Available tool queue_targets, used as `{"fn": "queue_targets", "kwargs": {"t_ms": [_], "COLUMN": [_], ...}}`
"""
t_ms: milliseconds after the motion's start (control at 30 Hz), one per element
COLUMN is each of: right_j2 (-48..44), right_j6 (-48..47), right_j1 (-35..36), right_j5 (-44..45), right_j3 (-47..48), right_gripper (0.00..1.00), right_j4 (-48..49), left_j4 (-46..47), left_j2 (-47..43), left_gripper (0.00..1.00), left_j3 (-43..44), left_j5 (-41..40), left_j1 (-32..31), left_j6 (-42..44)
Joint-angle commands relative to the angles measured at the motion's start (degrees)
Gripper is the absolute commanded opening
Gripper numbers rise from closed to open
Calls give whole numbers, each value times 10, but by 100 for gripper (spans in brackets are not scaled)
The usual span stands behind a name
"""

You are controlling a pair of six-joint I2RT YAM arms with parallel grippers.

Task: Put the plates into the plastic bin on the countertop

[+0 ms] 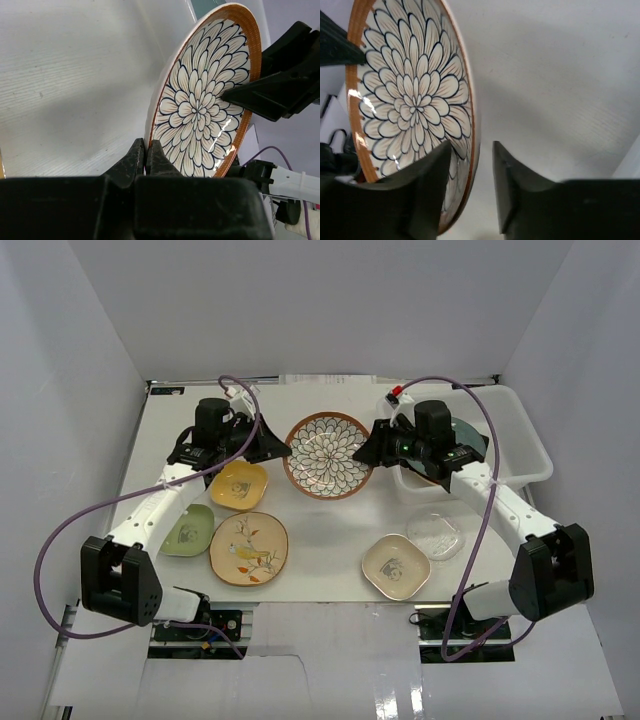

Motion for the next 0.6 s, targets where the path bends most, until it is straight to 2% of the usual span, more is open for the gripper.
{"fn": "queue_targets", "kwargs": {"t_ms": [0,67,133,167,233,267,333,367,500,567], "right_j2": [-11,-15,-19,-19,-26,-31,-44,-49,-64,-64], "right_j6": [13,25,47,55,83,89,112,120,147,150], "right_j1": [1,-1,-3,-10,-23,-43,-77,-121,-243,-299], "right_j5": [-17,-9,3,5,14,17,14,9,-8,-3], "right_j3": [18,23,27,32,40,44,52,54,45,35], "right_gripper": [38,8,8,8,8,8,8,8,8,8], "right_j4": [18,23,28,32,37,38,39,40,40,37], "left_j4": [77,77,76,76,75,75,75,73,61,54], "left_j2": [-40,-42,-48,-51,-63,-67,-78,-90,-127,-143], "left_gripper": [0,1,16,33,51,66,76,84,92,93], "left_j3": [10,12,12,9,5,4,-8,-19,-61,-75], "left_j5": [71,75,77,80,86,88,94,95,72,67], "left_j1": [1,0,0,0,0,0,-1,-1,-9,-12], "left_j6": [-41,-41,-39,-38,-33,-30,-26,-23,-5,9]}}
